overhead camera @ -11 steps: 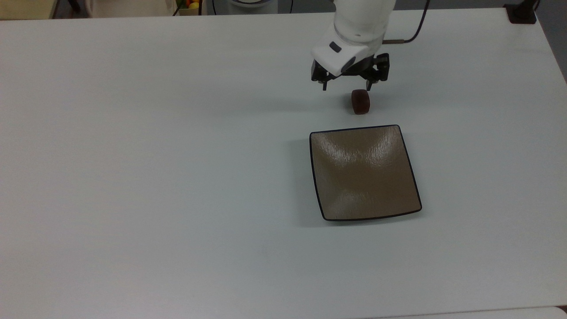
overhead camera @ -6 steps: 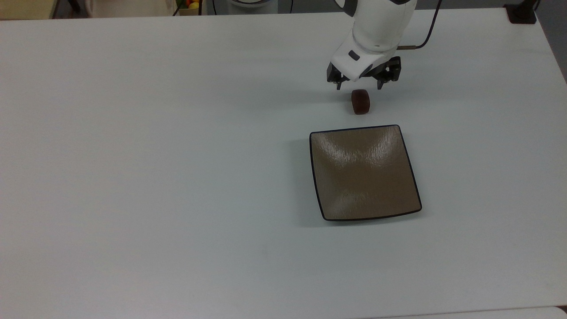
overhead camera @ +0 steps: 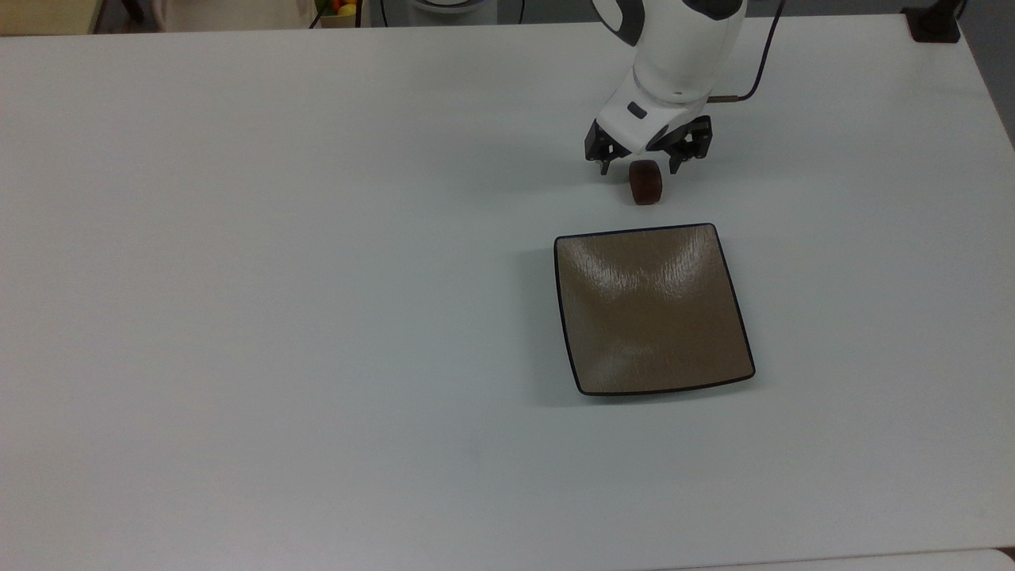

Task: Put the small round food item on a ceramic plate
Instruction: 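Lower the gripper over the red item and close on it, then lift the grasped red item up off the table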

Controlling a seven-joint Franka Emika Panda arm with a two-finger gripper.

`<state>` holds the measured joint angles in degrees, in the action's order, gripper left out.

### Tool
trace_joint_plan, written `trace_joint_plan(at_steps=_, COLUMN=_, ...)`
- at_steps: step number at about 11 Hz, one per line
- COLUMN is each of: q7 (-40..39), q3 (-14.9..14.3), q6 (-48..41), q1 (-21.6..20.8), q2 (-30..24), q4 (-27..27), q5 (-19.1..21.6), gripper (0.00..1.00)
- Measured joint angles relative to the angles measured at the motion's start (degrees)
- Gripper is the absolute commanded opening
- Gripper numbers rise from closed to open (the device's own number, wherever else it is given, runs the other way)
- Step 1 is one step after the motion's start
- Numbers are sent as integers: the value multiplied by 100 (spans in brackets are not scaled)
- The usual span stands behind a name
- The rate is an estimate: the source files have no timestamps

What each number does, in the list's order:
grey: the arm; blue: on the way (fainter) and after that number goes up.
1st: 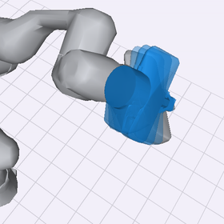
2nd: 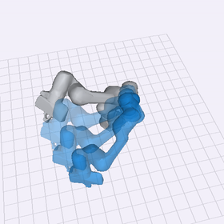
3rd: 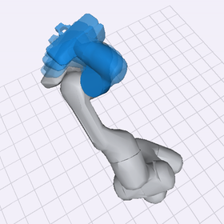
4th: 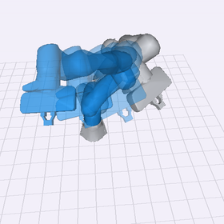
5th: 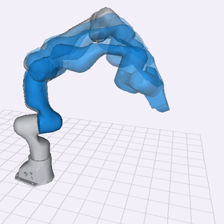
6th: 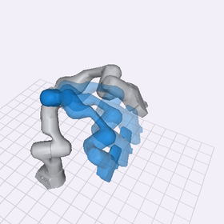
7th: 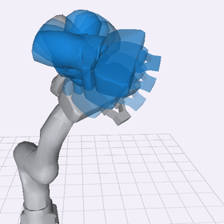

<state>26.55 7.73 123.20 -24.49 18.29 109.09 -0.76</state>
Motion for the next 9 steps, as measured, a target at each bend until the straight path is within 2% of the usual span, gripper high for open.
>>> trace_joint_plan(at_steps=2, q7=0, q3=22, q6=22, q1=-16, q2=86, q4=0, q5=-167, gripper=100)
trace_joint_plan(at_steps=3, q7=1, q3=23, q6=24, q1=-28, q2=107, q4=0, q5=-186, gripper=95)
trace_joint_plan(at_steps=8, q7=1, q3=47, q6=46, q1=-46, q2=222, q4=0, q5=-320, gripper=23)
trace_joint_plan(at_steps=9, q7=1, q3=56, q6=47, q1=-46, q2=222, q4=-1, q5=-323, gripper=16)
